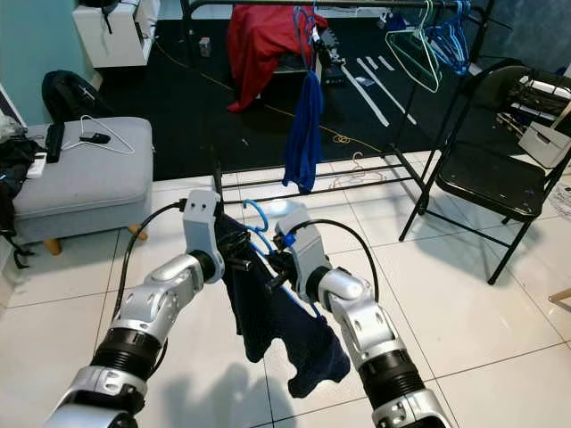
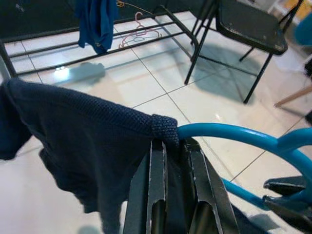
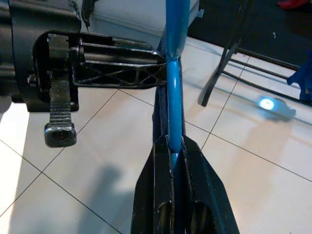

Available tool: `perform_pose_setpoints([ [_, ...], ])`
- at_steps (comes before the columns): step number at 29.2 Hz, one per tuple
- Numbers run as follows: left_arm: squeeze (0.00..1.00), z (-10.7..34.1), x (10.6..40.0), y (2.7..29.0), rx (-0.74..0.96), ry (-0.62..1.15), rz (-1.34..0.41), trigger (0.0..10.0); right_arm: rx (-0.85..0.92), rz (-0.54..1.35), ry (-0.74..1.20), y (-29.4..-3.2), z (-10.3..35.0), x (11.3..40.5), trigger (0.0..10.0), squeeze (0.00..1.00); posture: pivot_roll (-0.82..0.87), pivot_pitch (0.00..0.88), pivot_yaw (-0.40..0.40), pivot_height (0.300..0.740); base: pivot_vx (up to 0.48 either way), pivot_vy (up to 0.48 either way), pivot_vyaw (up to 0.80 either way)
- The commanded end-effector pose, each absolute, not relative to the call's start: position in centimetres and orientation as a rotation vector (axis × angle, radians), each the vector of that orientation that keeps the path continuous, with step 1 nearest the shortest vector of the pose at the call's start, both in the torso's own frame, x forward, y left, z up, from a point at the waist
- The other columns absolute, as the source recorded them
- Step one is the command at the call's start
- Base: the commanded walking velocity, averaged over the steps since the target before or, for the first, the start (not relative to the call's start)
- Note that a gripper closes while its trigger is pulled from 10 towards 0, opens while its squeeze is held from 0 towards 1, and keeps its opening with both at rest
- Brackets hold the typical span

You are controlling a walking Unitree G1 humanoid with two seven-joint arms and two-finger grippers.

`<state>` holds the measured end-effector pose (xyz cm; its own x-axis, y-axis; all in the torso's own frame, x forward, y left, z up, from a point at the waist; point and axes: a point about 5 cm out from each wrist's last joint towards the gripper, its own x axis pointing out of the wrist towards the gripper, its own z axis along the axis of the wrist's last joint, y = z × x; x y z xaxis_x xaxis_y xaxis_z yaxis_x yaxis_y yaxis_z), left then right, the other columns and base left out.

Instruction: Hang hanger

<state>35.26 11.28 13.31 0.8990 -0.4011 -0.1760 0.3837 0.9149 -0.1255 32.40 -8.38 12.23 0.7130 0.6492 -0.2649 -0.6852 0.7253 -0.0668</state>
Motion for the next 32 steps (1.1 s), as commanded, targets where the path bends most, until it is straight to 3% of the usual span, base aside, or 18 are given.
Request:
perform_pose_setpoints([
  [1,0.0,14.8,35.3,10.2,-0.079,0.149,-0.484,0.0,-0.18,0.753,0.26,-8.2,11.6,32.1,10.0,0.0,-0.07,0.093,-0.039,0.74,0.0,0.0,0.0],
  [2,0.0,14.9,35.1,10.3,-0.055,0.146,-0.505,3.4,-0.182,0.753,0.262,-8.3,11.6,32.0,10.0,0.0,-0.07,0.092,-0.038,0.74,0.0,0.0,0.0],
  [4,0.0,14.9,35.1,10.3,-0.055,0.146,-0.505,3.4,-0.182,0.753,0.262,-8.3,11.6,32.0,10.0,0.0,-0.07,0.092,-0.038,0.74,0.0,0.0,0.0],
  [5,0.0,14.7,35.0,10.5,-0.032,0.153,-0.505,10.0,-0.181,0.75,0.262,-8.4,11.6,32.1,10.0,0.0,-0.07,0.086,-0.037,0.74,0.0,0.0,0.0],
  [8,0.02,14.4,34.8,10.8,-0.037,0.166,-0.496,10.0,-0.183,0.749,0.261,-8.4,11.6,32.1,10.0,0.0,-0.07,0.083,-0.037,0.74,0.0,0.0,0.0],
  [9,1.0,14.1,34.8,11.0,-0.043,0.173,-0.486,10.0,-0.184,0.749,0.26,-8.4,11.6,32.1,10.0,0.0,-0.07,0.081,-0.036,0.74,0.0,0.0,0.0],
  [12,1.0,14.0,34.7,11.2,-0.04,0.175,-0.475,10.0,-0.184,0.749,0.26,-8.4,11.6,32.1,10.0,0.0,-0.07,0.081,-0.036,0.74,0.0,0.0,0.0],
  [13,0.89,14.0,34.7,11.2,-0.039,0.175,-0.467,10.0,-0.185,0.75,0.259,-8.4,11.6,32.1,10.0,0.0,-0.07,0.081,-0.036,0.74,0.0,0.0,0.0],
  [14,0.89,14.0,34.7,11.2,-0.039,0.175,-0.467,10.0,-0.185,0.75,0.259,-8.4,11.6,32.1,10.0,0.0,-0.07,0.081,-0.036,0.74,0.0,0.0,0.0],
  [15,0.0,13.9,34.7,11.2,-0.037,0.174,-0.462,10.0,-0.185,0.752,0.259,-8.4,11.5,32.1,10.0,0.0,-0.07,0.069,-0.039,0.74,0.0,0.0,0.0],
  [32,0.0,13.5,34.2,11.1,-0.019,0.194,-0.482,10.0,-0.189,0.761,0.26,-8.3,11.6,32.0,10.0,0.0,-0.07,0.074,-0.044,0.74,0.0,0.0,0.0],
])
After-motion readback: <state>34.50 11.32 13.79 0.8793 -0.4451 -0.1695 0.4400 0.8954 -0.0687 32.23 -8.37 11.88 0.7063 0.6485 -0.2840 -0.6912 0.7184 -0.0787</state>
